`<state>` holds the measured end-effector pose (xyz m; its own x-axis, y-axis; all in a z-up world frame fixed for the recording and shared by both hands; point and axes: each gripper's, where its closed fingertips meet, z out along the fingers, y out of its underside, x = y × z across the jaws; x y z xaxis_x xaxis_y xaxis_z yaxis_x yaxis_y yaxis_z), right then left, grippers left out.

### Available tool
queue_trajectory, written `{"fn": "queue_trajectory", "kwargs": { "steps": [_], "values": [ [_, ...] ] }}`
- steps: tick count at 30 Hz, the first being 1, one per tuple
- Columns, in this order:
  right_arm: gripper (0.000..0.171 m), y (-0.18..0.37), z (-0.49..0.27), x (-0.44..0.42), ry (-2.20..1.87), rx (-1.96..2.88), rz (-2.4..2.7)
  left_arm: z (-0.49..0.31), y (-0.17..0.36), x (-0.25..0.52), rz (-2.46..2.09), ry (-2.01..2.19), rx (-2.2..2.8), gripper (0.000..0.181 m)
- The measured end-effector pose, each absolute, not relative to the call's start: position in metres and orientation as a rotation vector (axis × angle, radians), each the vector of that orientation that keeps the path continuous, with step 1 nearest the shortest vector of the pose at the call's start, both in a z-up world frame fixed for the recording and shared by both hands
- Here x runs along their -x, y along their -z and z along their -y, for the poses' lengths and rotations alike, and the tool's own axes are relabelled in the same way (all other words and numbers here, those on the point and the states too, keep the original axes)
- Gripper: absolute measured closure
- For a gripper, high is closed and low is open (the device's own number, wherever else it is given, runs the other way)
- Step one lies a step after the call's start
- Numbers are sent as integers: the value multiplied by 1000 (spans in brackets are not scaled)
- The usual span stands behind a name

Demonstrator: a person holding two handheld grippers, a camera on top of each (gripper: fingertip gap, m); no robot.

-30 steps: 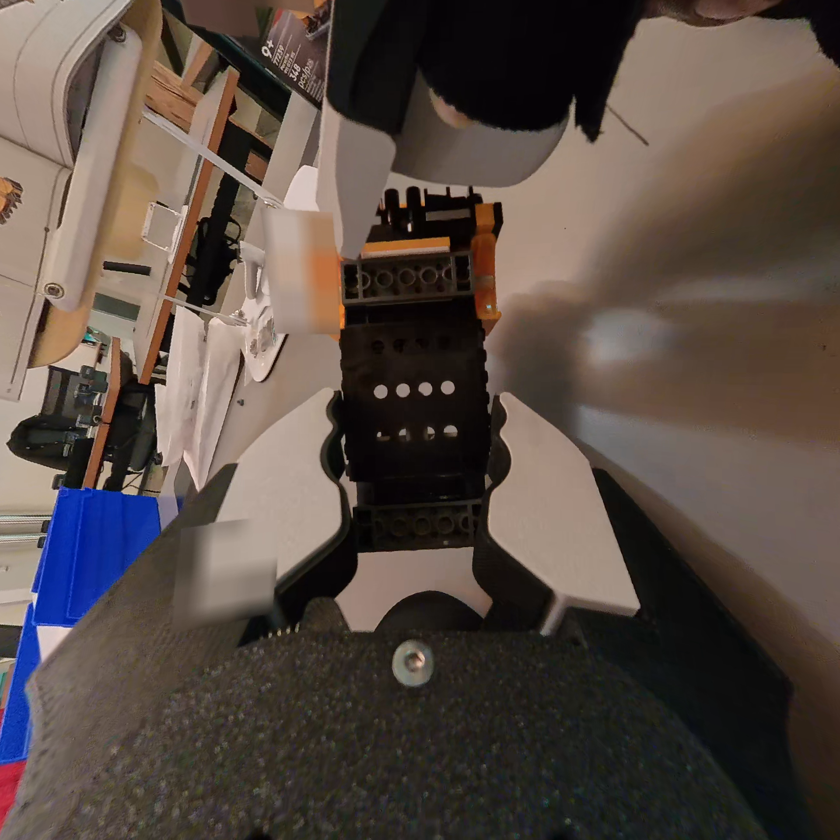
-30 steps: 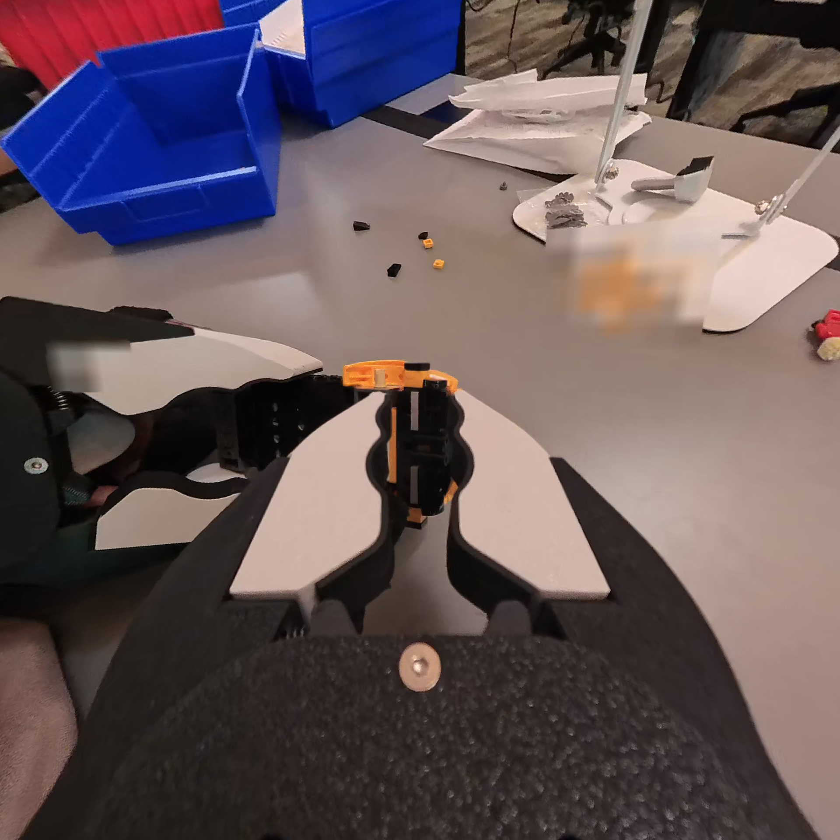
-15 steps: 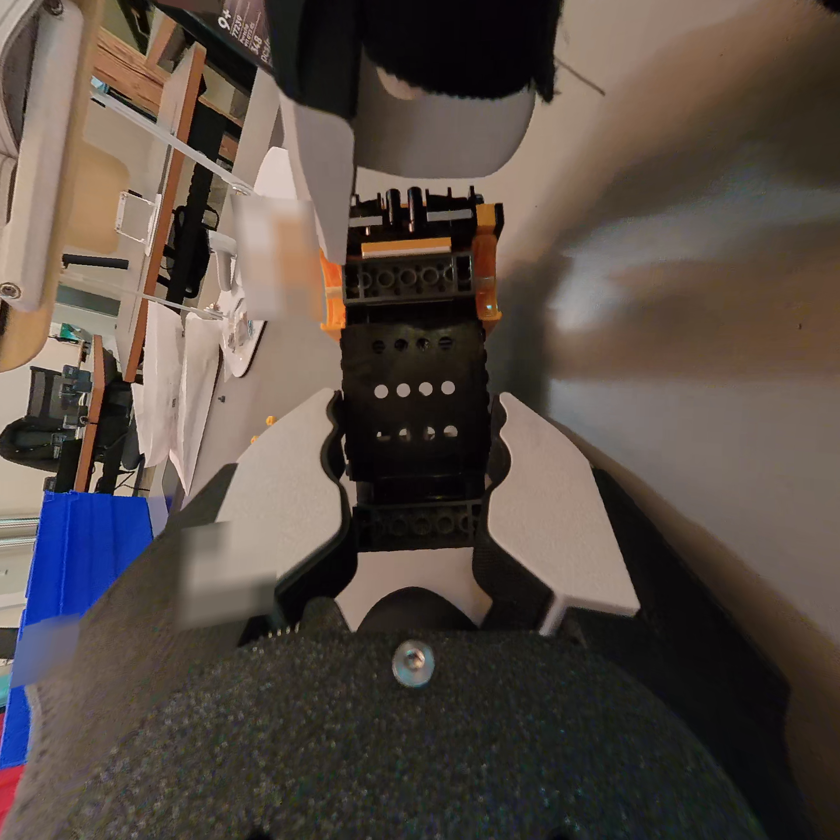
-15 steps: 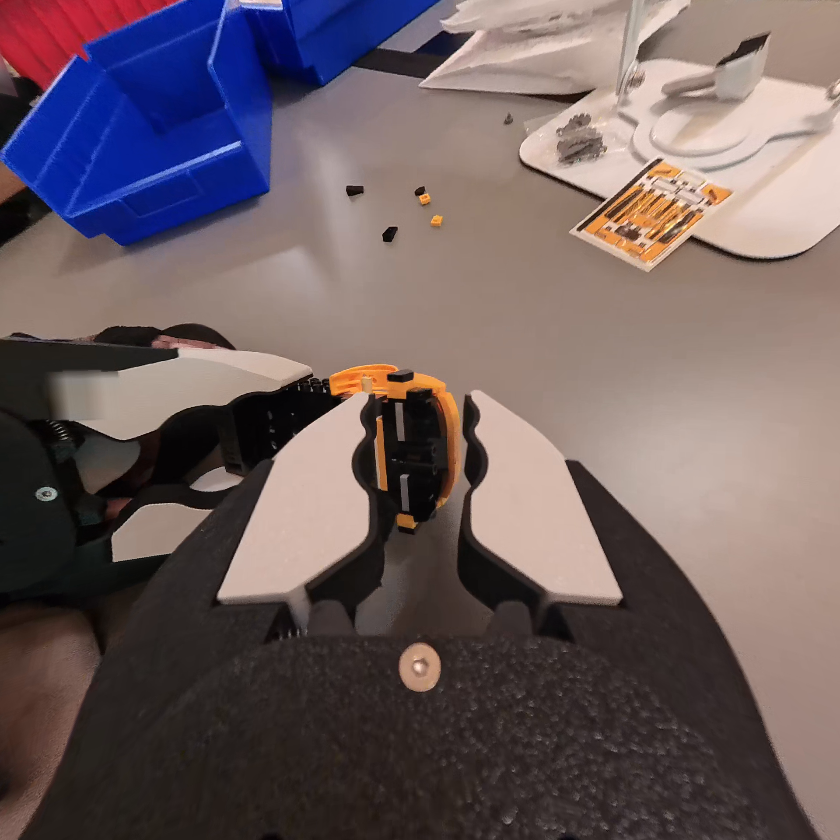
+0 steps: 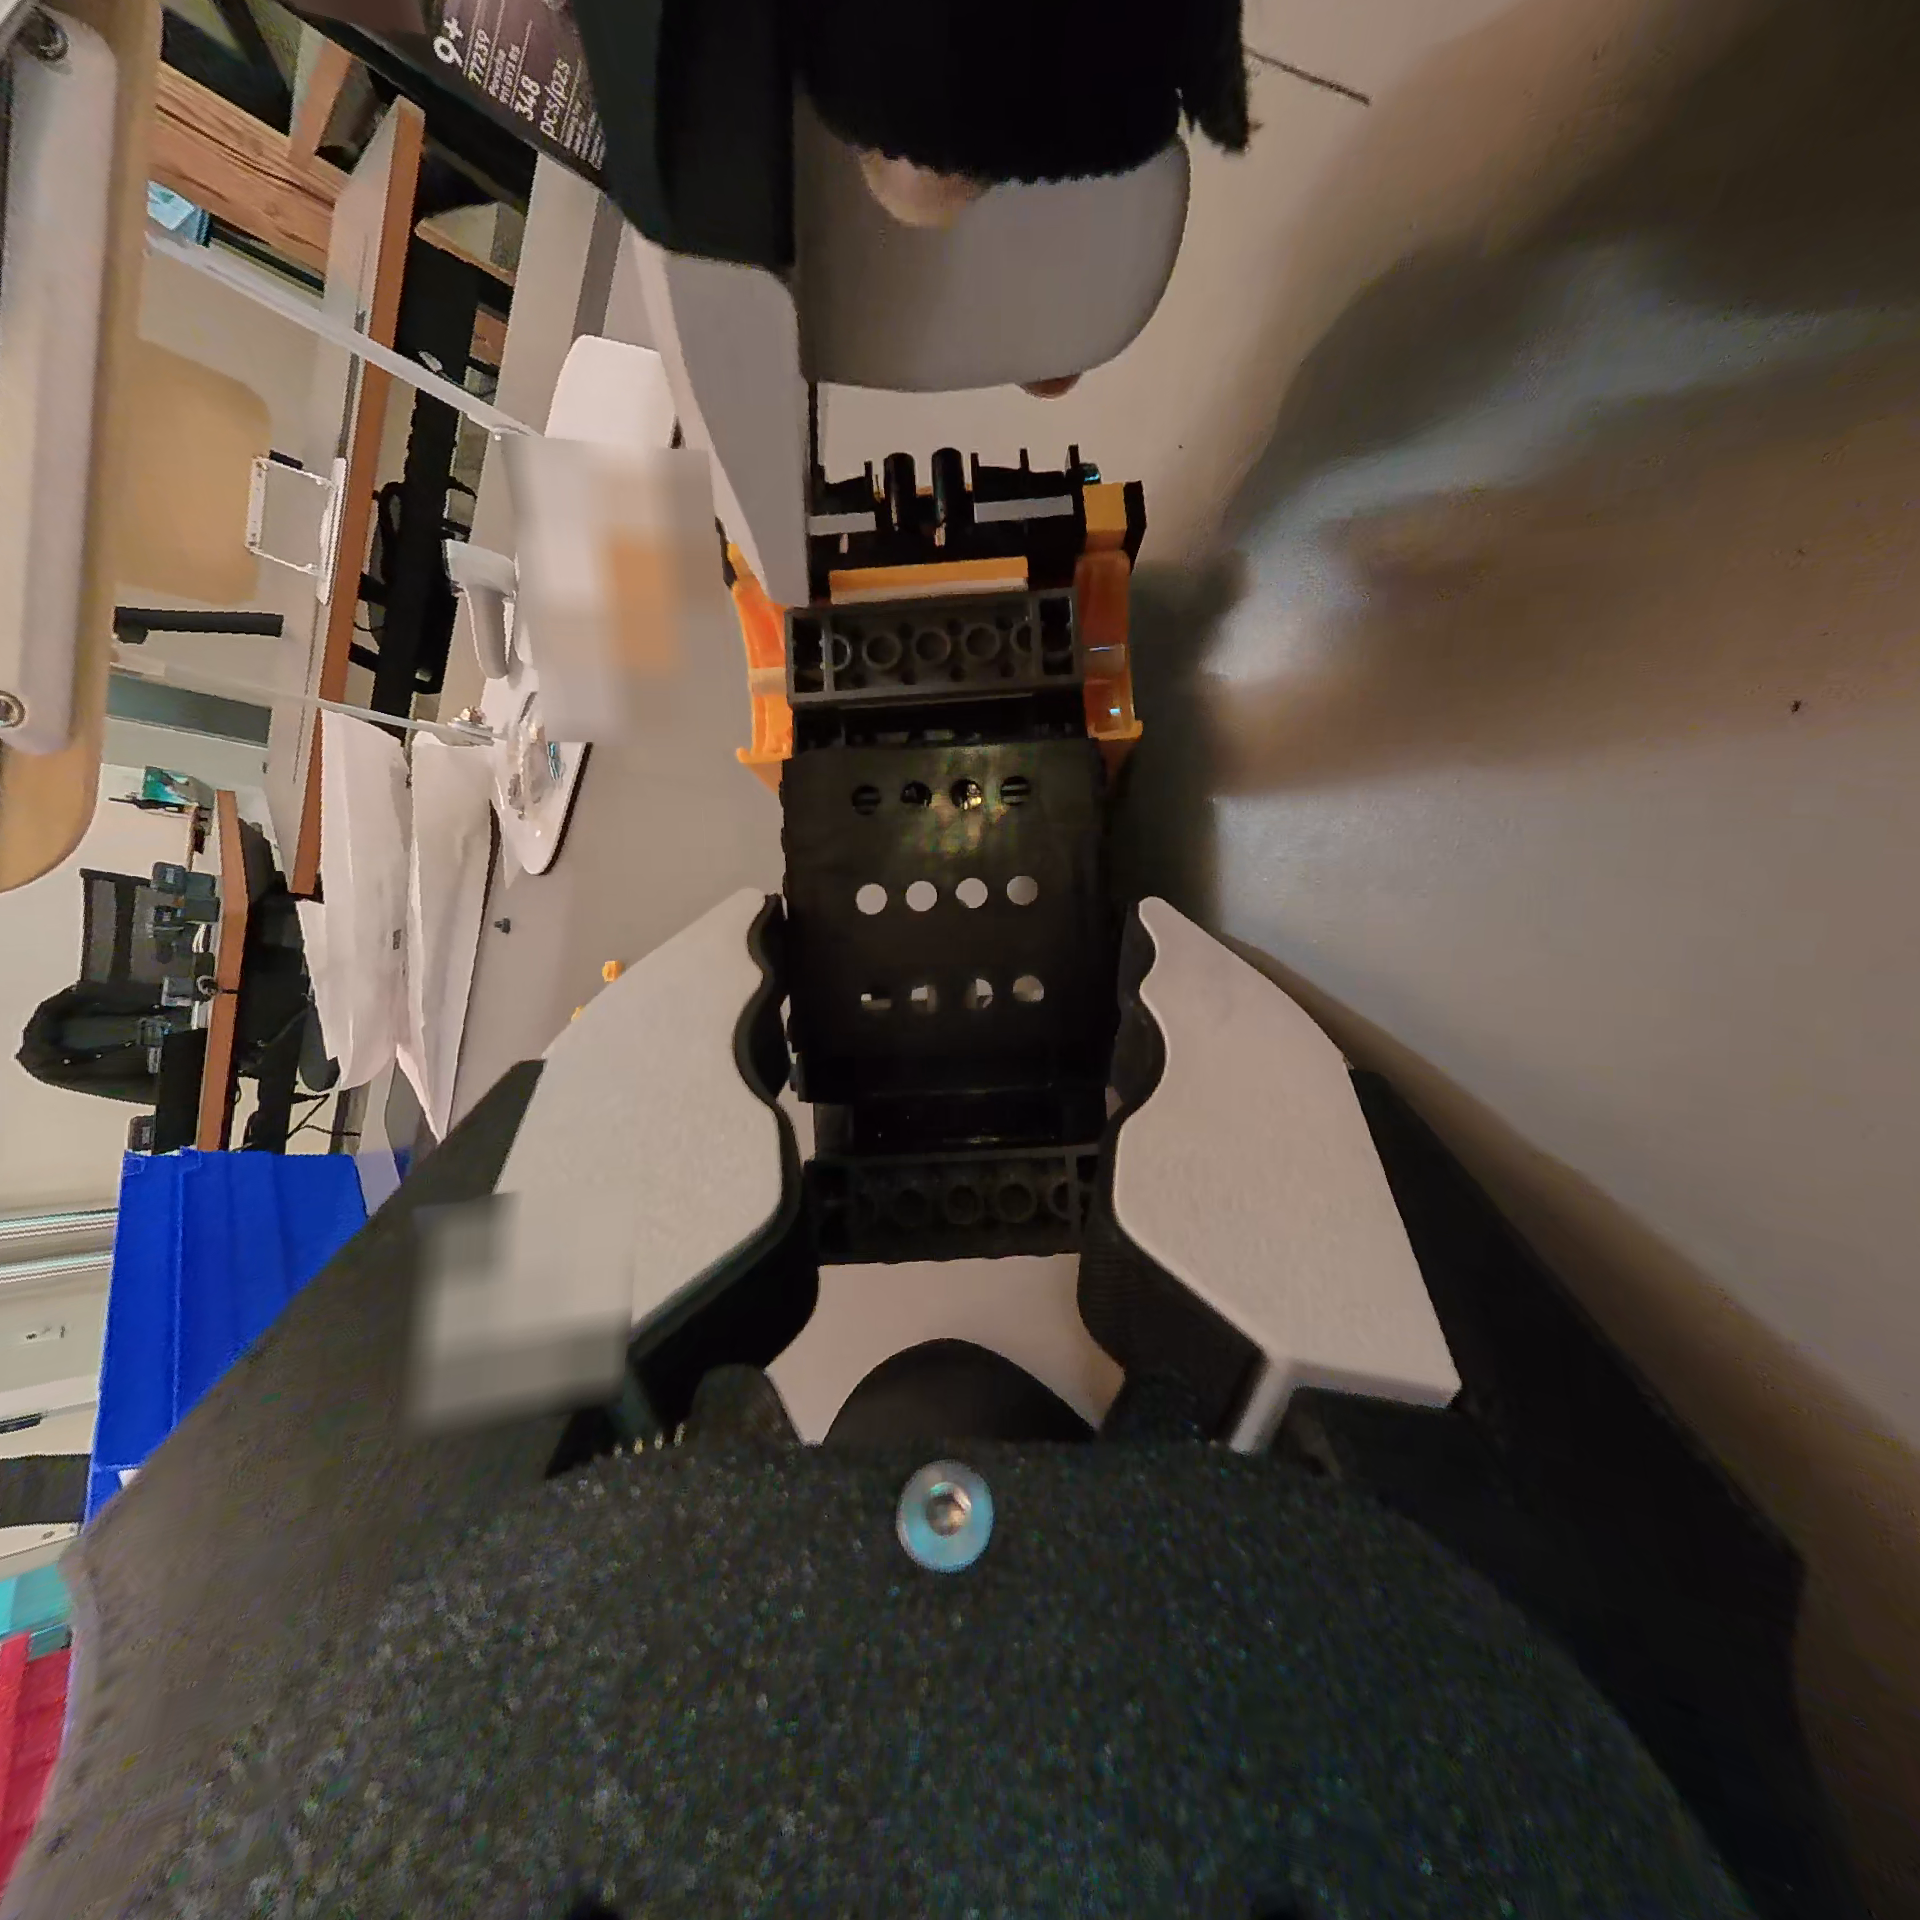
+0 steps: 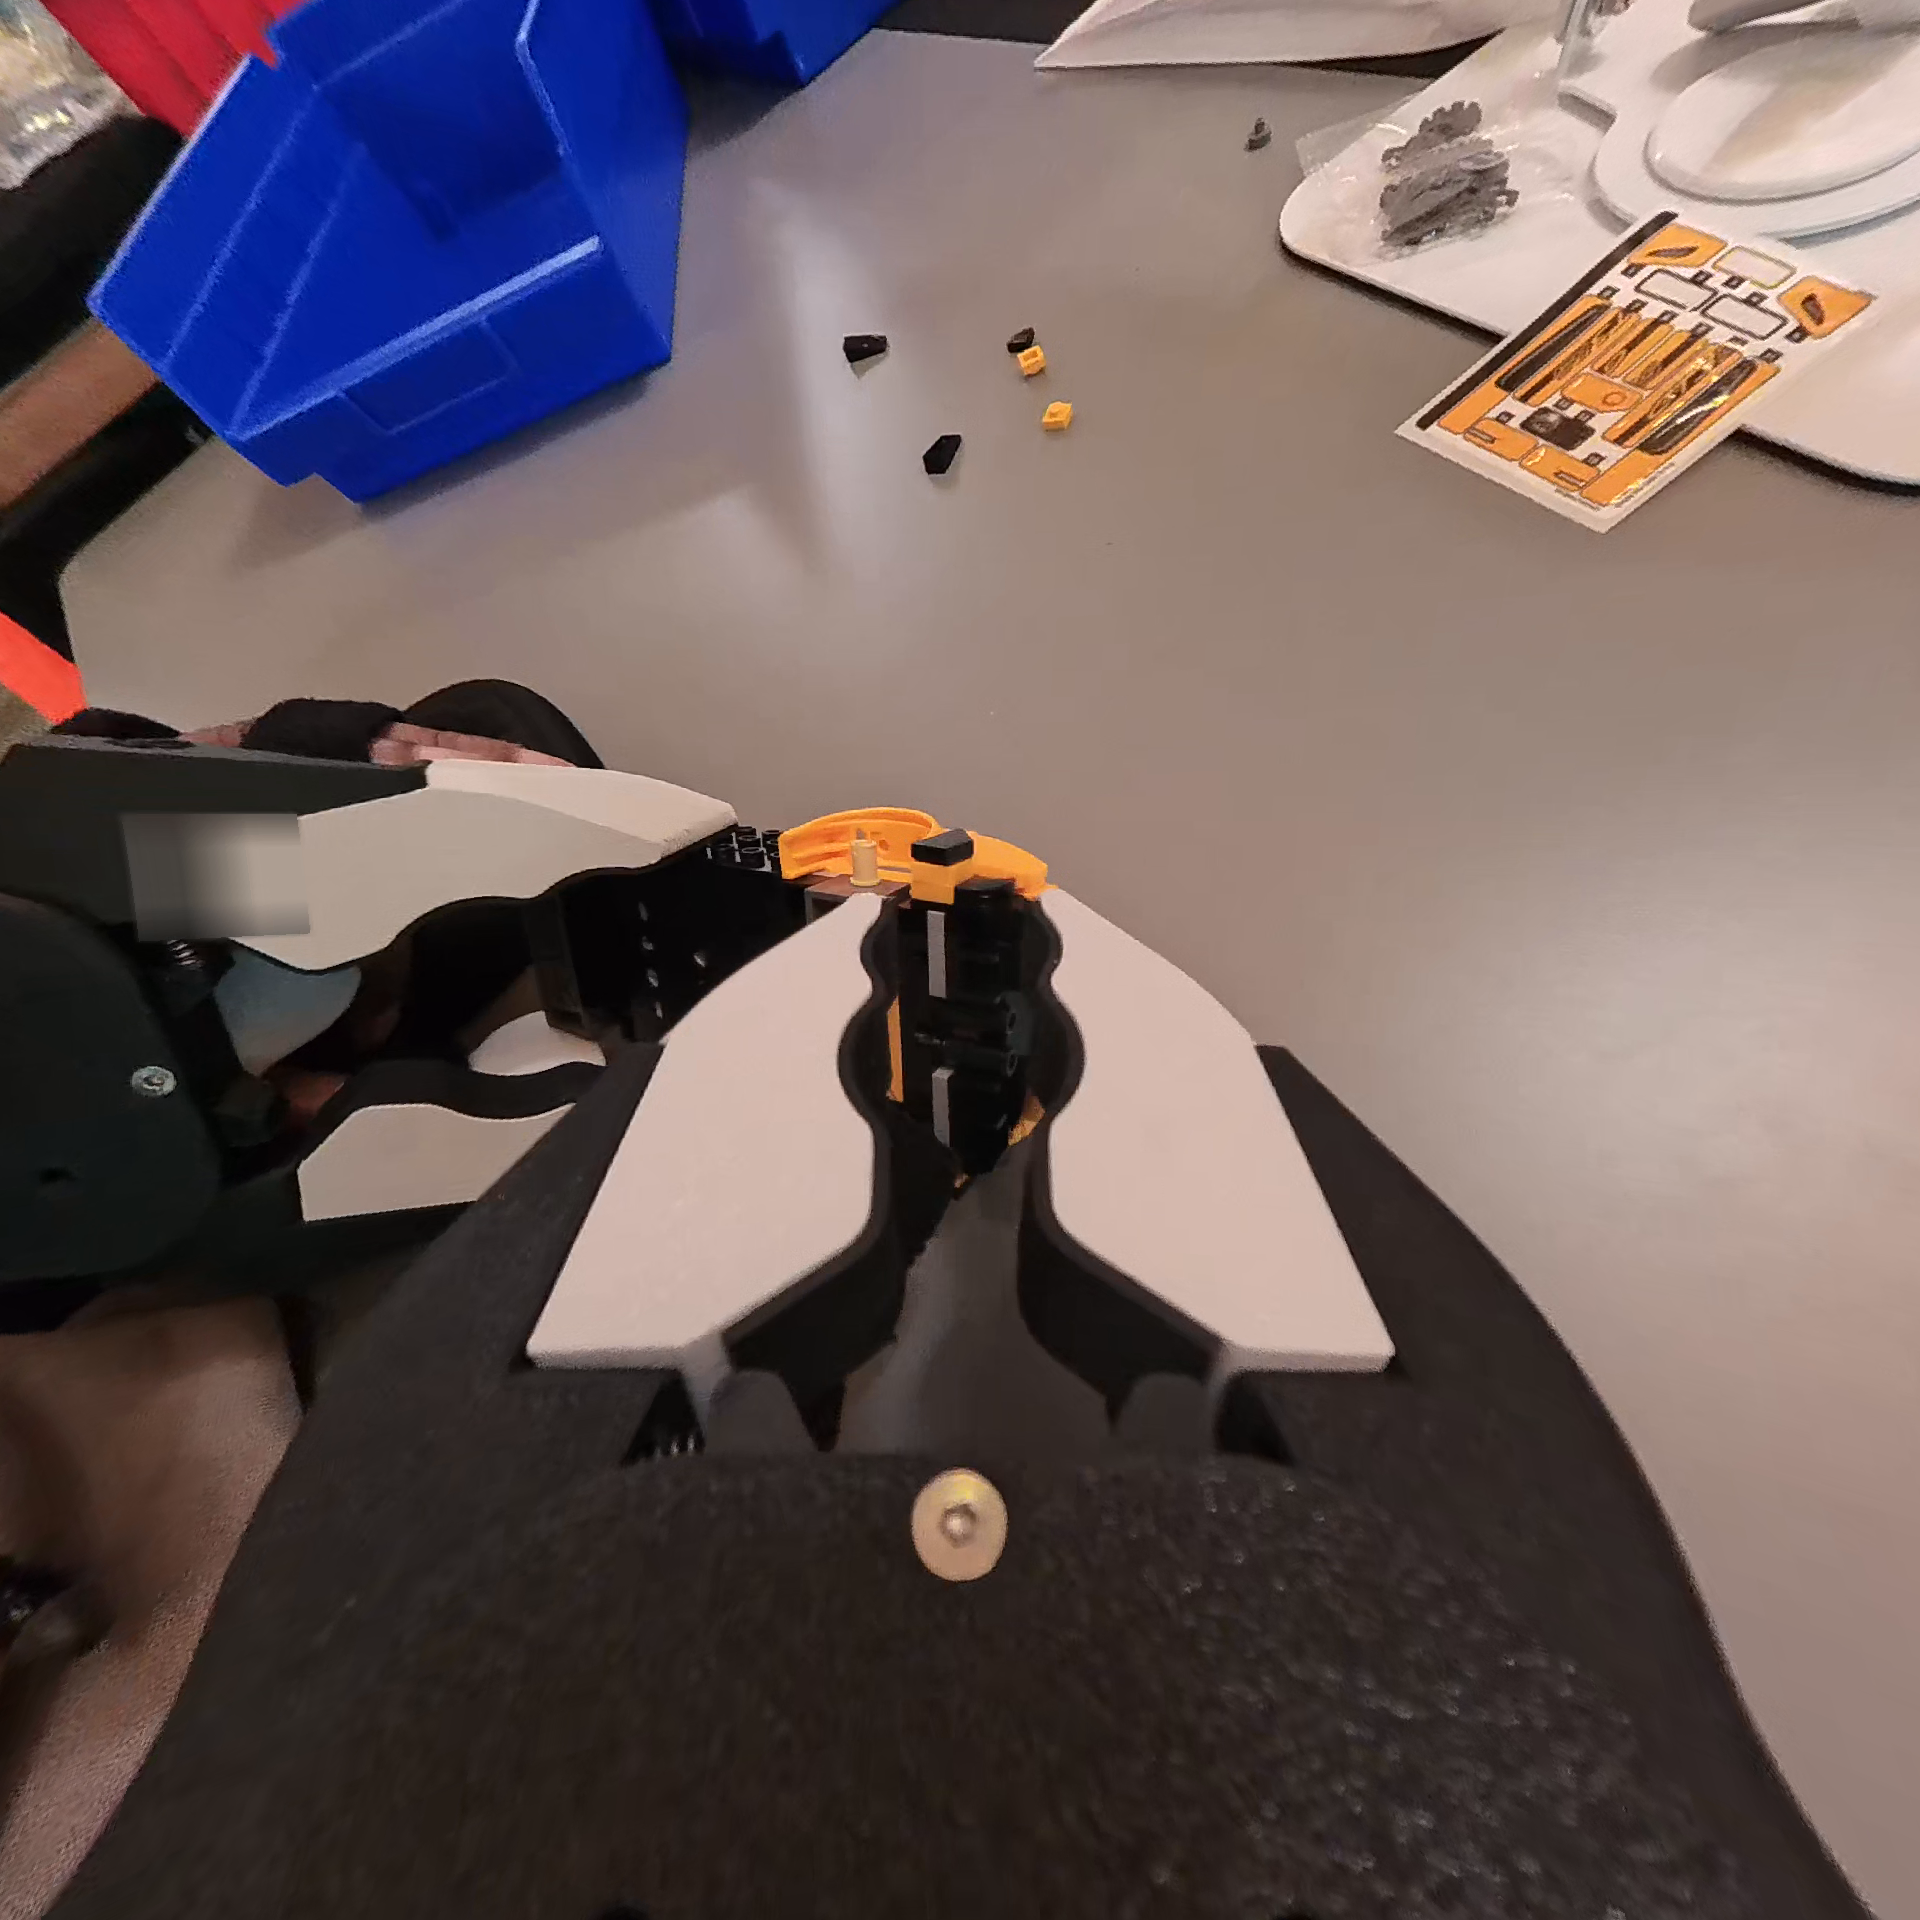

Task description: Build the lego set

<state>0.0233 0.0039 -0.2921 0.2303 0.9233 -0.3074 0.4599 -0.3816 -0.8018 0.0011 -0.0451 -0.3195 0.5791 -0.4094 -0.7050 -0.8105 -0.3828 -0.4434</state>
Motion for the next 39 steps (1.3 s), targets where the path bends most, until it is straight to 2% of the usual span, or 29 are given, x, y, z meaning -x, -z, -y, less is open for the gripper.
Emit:
{"fn": "queue_trajectory", "kwargs": {
  "steps": [26,33,39],
  "values": [
    [149,281,0,-27,-1030,1790,1339,47,312,-2,-1001,-654,1903,120],
    [108,279,11,-32,-1220,1822,1353,43,297,-10,-1035,-724,1754,121],
    [109,279,14,-36,-1347,1805,1383,43,292,-16,-1068,-753,1684,120]
  ]
}}
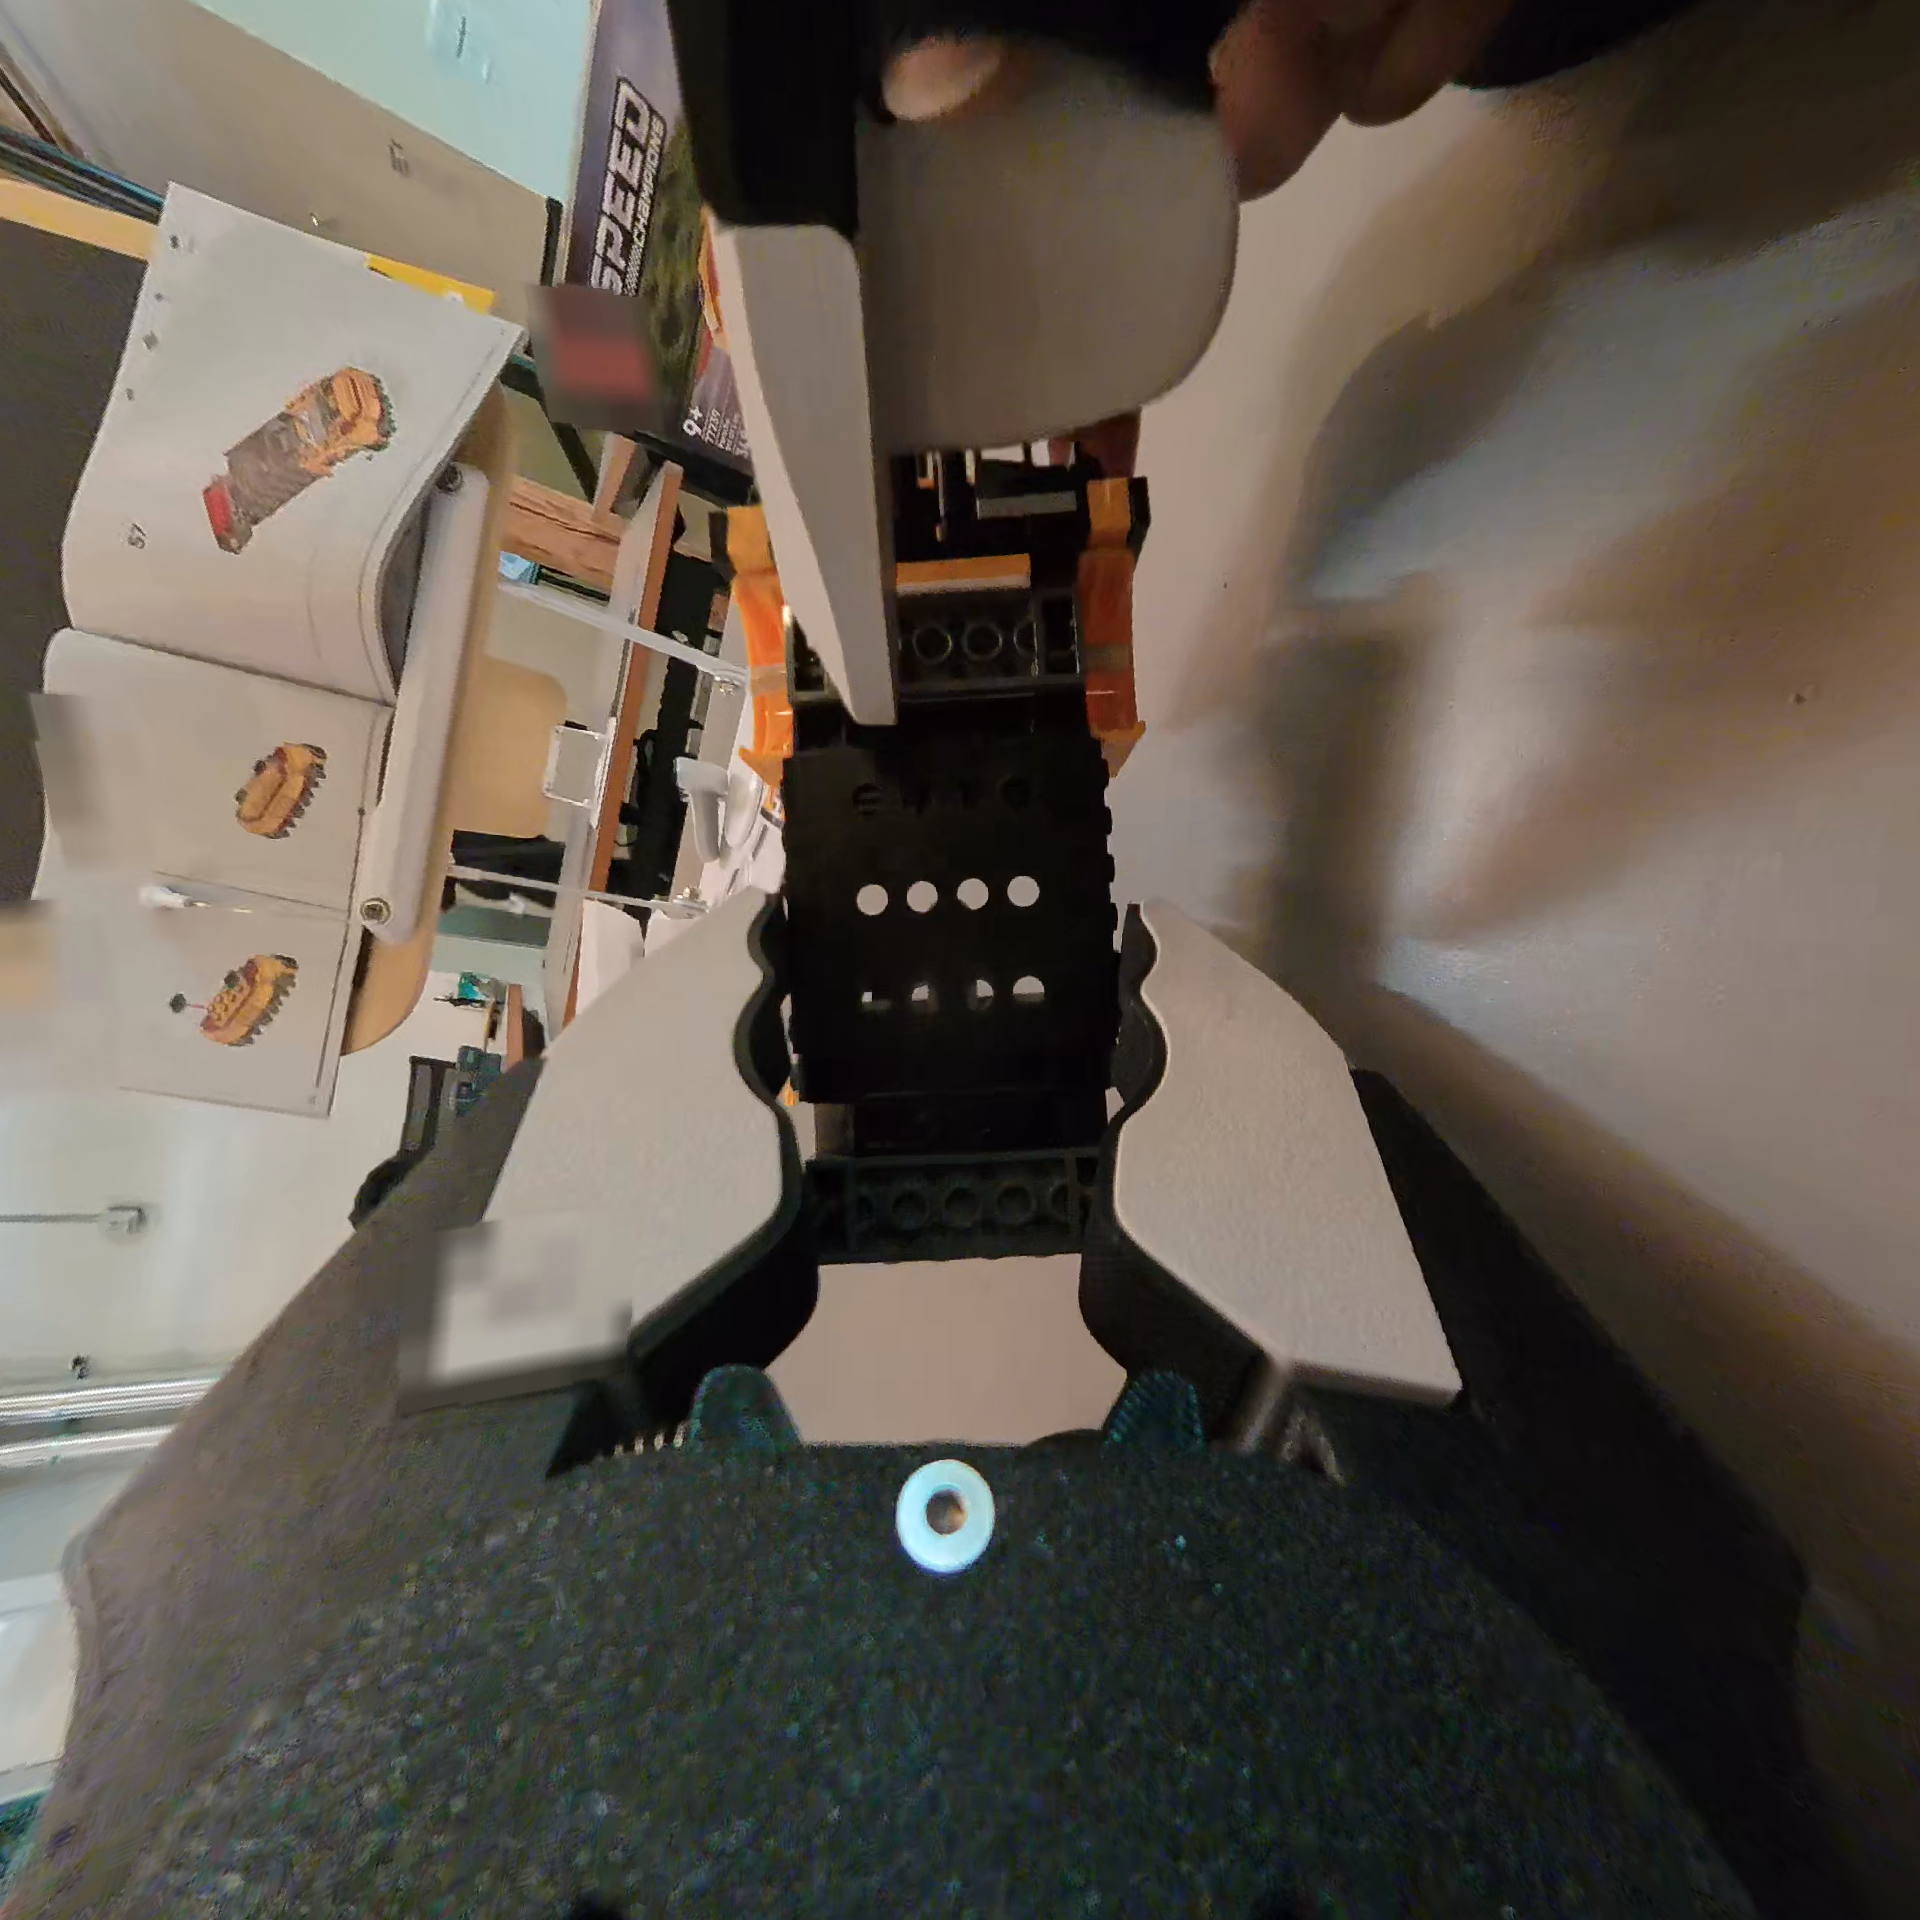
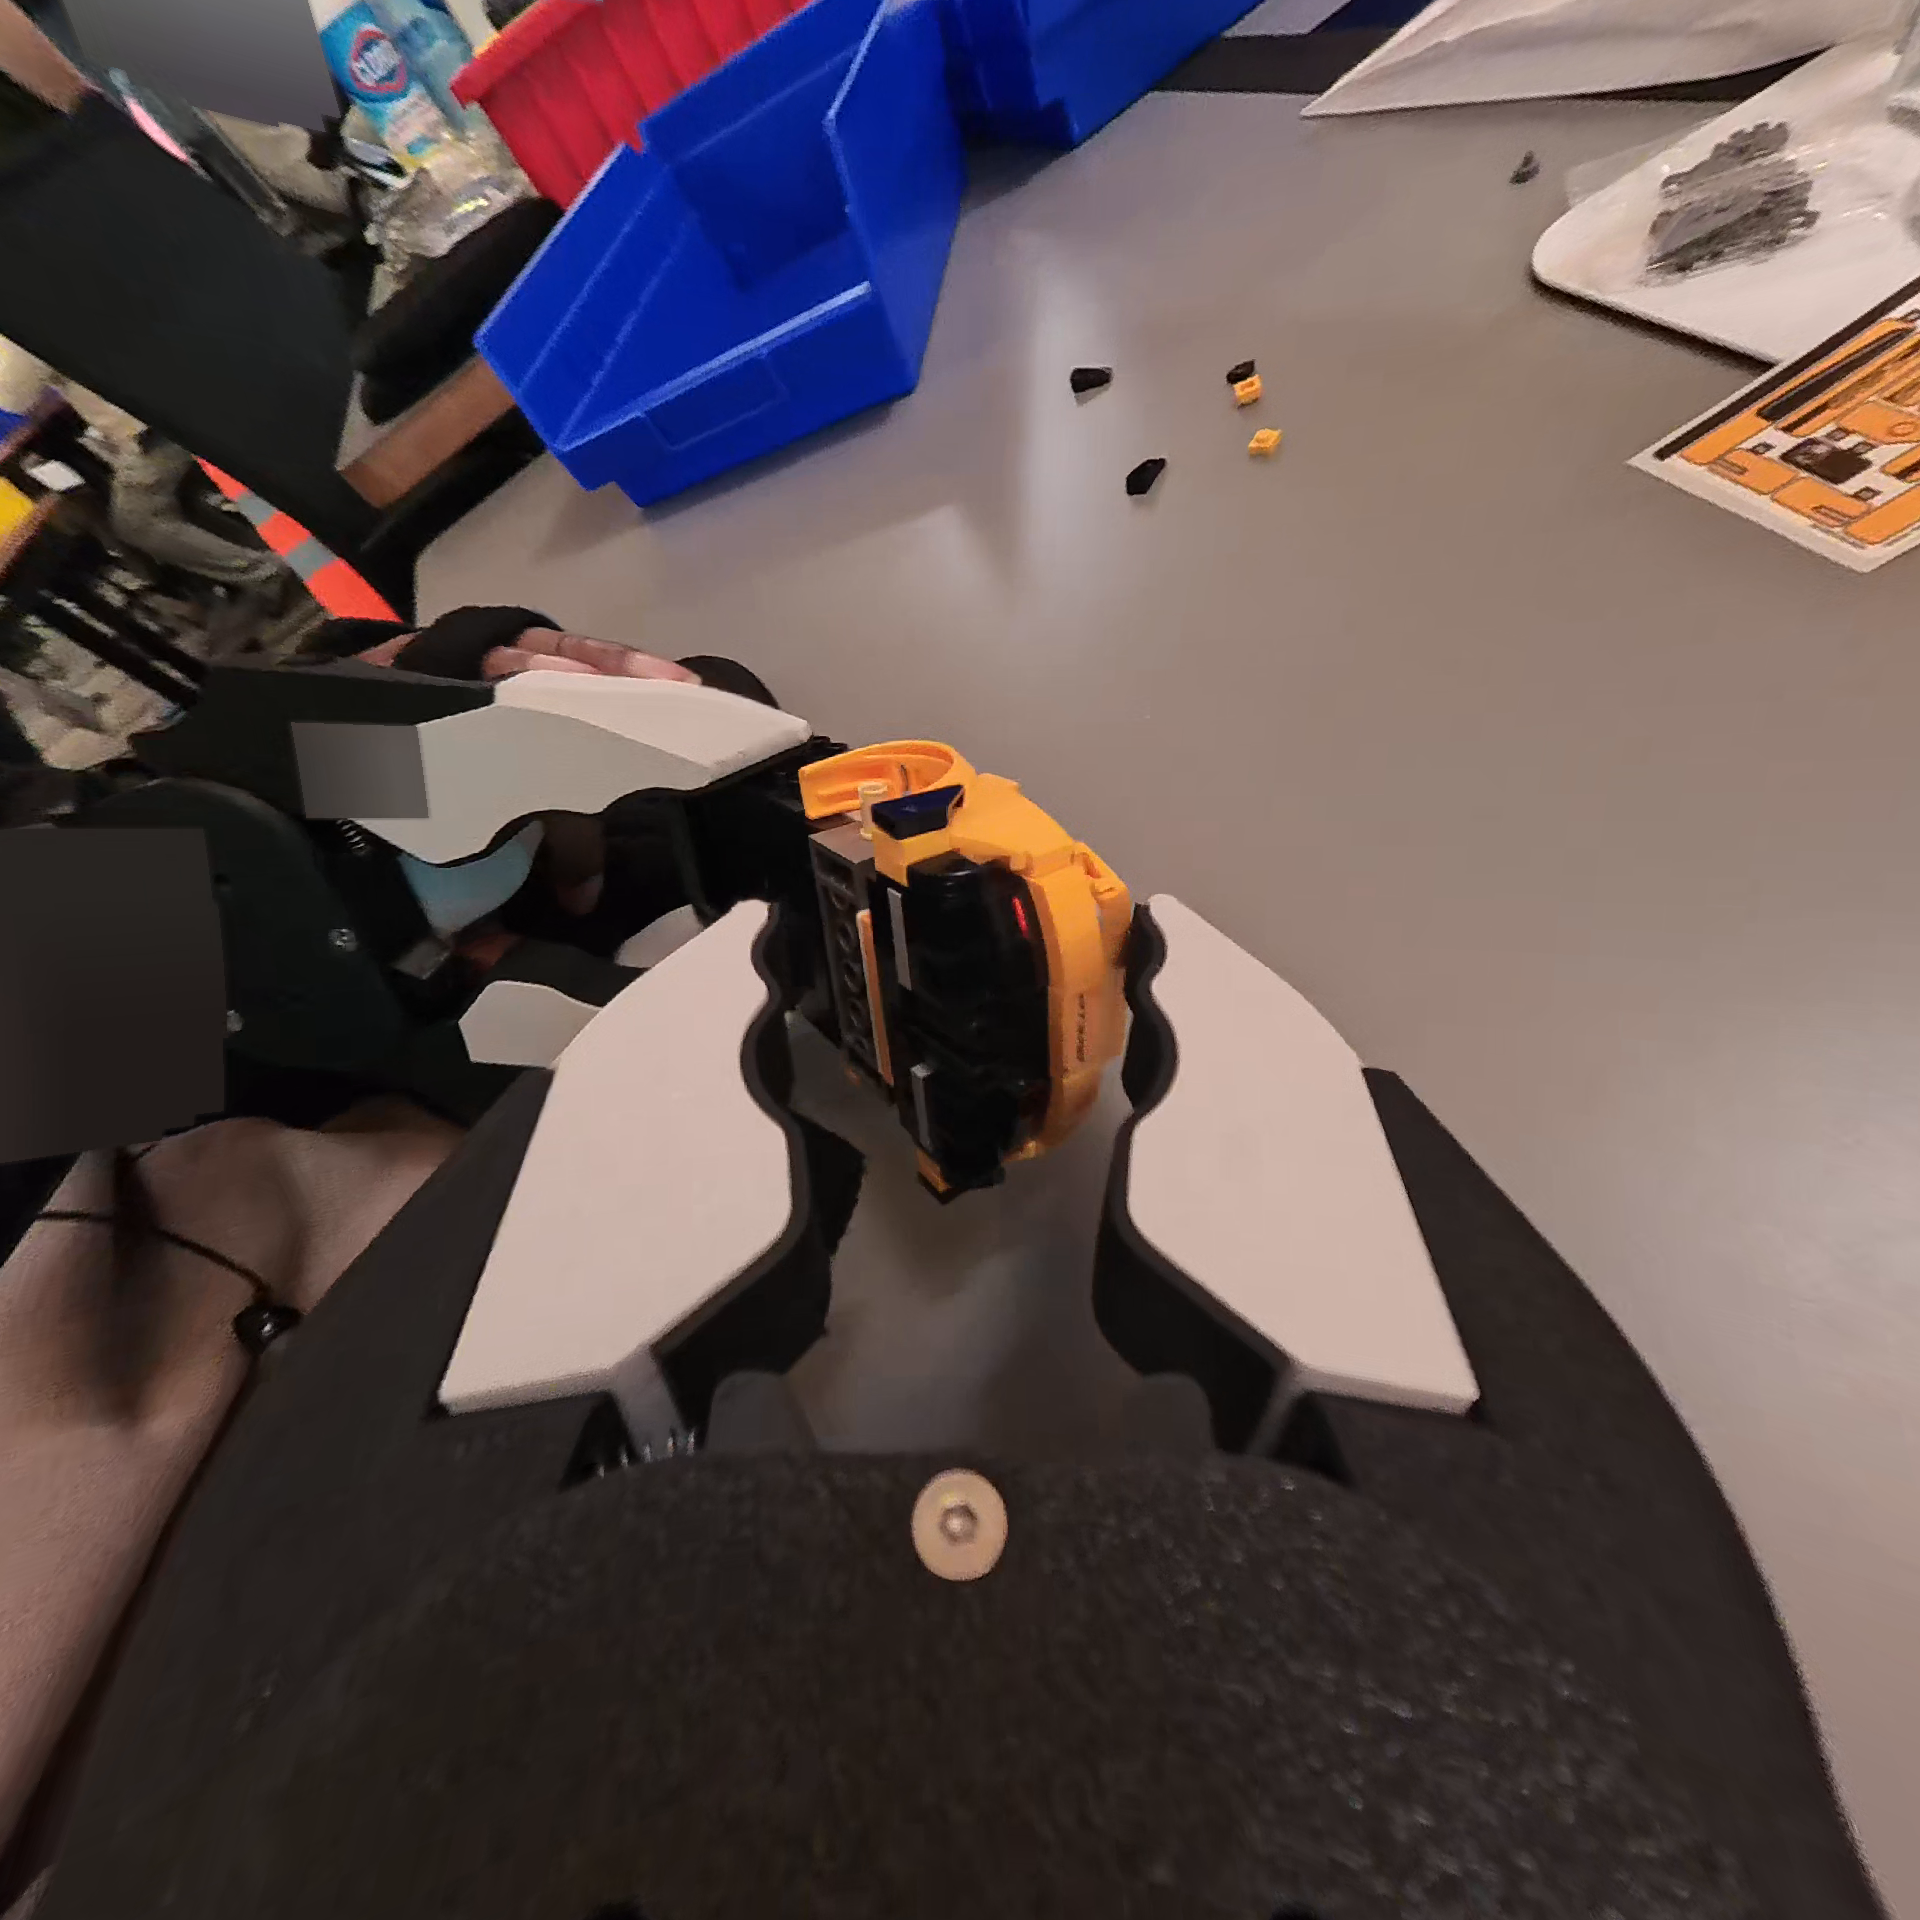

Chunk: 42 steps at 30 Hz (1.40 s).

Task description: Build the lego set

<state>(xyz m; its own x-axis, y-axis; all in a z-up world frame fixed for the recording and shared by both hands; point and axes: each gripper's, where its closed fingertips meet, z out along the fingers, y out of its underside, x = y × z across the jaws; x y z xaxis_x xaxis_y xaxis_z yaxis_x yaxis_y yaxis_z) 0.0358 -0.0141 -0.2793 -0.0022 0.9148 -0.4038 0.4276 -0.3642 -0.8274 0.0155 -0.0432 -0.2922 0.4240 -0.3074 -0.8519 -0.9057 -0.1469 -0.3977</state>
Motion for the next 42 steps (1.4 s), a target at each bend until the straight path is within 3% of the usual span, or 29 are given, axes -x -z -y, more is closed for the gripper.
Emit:
{"fn": "queue_trajectory", "kwargs": {
  "steps": [7,13,16,18,24,27,32,42],
  "values": [
    [112,291,22,-52,-1369,1719,1757,46,298,-27,-1166,-751,1641,120],
    [125,289,24,-51,-1416,1548,1870,48,296,-30,-1179,-698,1619,119],
    [126,285,25,-52,-1384,1461,1879,50,302,-29,-1160,-557,1714,90],
    [126,279,25,-53,-1377,1379,1869,58,303,-35,-1152,-347,1755,84],
    [126,277,45,-65,-1196,1010,2024,75,296,-41,-946,437,1924,97],
    [126,283,51,-65,-1017,870,2093,85,297,-48,-1028,540,1911,131],
    [126,287,47,-62,-945,876,2062,75,307,-44,-1045,299,1951,148],
    [120,282,24,-66,-925,1516,1759,63,313,-26,-865,-94,2045,150]
  ]
}}
